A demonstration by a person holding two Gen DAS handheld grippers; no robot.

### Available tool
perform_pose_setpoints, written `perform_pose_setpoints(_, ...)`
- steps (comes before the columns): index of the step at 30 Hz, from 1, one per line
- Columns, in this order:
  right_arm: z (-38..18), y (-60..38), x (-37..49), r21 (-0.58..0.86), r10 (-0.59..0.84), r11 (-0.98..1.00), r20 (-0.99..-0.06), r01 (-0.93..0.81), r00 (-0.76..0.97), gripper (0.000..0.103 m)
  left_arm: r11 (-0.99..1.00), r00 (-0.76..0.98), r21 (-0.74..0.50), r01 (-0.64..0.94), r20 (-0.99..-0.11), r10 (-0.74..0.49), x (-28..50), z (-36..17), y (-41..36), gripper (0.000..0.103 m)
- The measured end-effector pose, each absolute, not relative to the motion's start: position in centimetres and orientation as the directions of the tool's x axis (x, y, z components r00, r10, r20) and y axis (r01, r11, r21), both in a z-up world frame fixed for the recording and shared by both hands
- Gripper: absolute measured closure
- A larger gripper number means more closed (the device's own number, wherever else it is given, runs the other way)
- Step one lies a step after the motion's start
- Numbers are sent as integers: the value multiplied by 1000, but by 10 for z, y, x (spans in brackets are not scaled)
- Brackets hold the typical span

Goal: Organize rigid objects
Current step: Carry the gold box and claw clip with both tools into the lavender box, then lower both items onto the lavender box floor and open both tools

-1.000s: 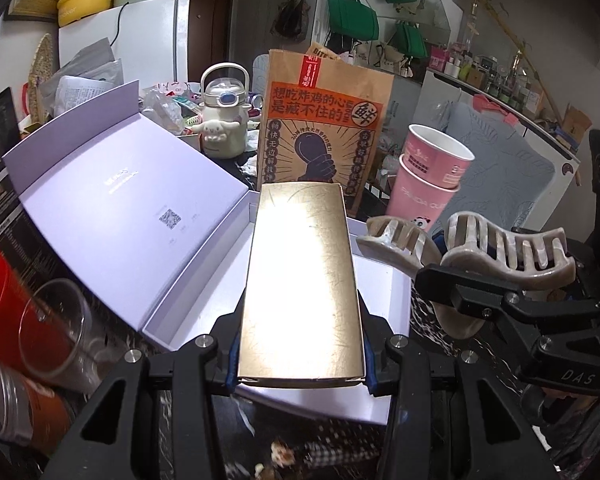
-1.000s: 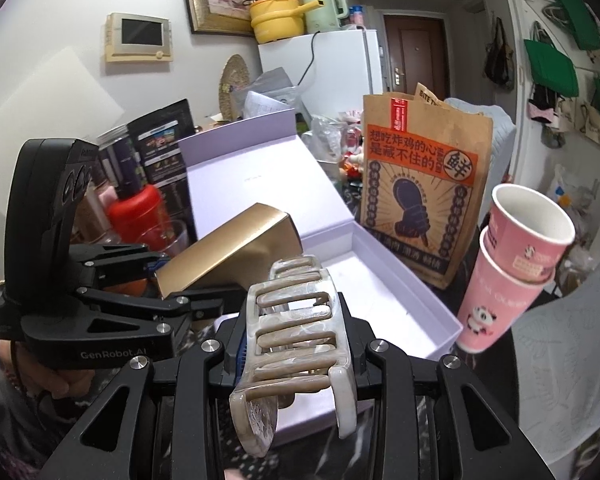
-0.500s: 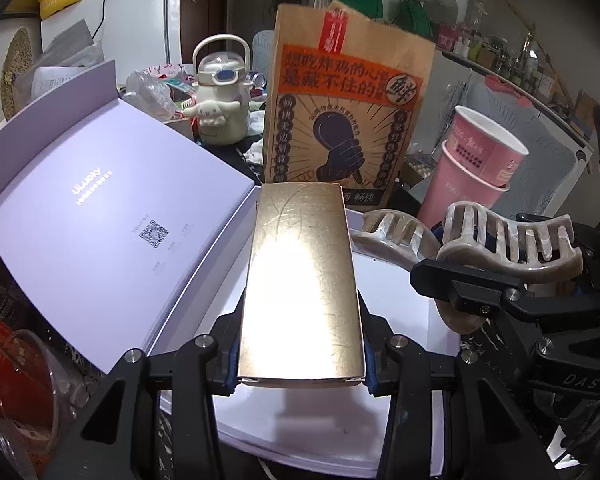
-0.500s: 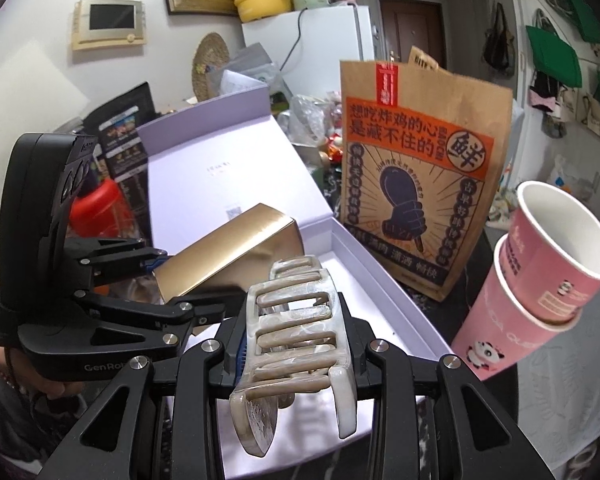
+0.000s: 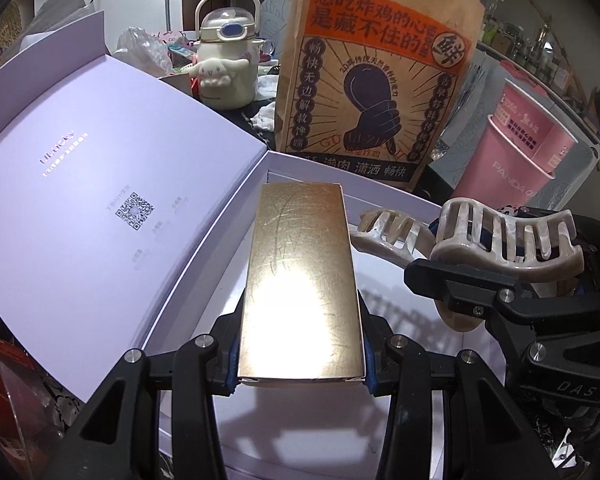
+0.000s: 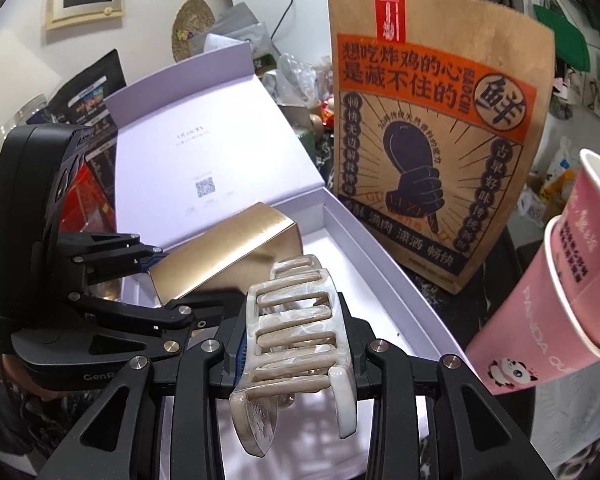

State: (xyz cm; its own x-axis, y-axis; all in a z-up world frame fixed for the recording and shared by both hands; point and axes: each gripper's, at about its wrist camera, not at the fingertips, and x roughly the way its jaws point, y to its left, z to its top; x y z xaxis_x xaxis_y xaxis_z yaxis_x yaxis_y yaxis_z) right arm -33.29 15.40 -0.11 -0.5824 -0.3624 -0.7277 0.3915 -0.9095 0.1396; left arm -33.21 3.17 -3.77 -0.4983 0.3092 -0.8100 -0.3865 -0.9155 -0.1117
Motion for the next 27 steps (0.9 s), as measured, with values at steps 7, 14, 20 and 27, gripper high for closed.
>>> perform_pose_setpoints(7, -12, 152, -342, 136, -339, -917, -761, 376, -553, 69, -923, -471, -103, -370, -836, 282, -339, -50, 32, 59)
perform_pose_setpoints(14, -23, 148, -347, 125, -315, -923, -790, 365, -527, 69, -935, -449, -94, -343, -858, 251, -341, -61, 30, 59)
perform_pose_setpoints(20, -31, 150, -349, 115, -289, -931, -813, 346, -506, 69, -937, -428, -100, -335, -870, 246, -340, -69, 30, 59)
perform_pose_setpoints(27, -27, 154, -347, 104, -268, -940, -813, 324, -516, 52, -938, -400, -130, -321, -879, 259, -339, -74, 29, 59)
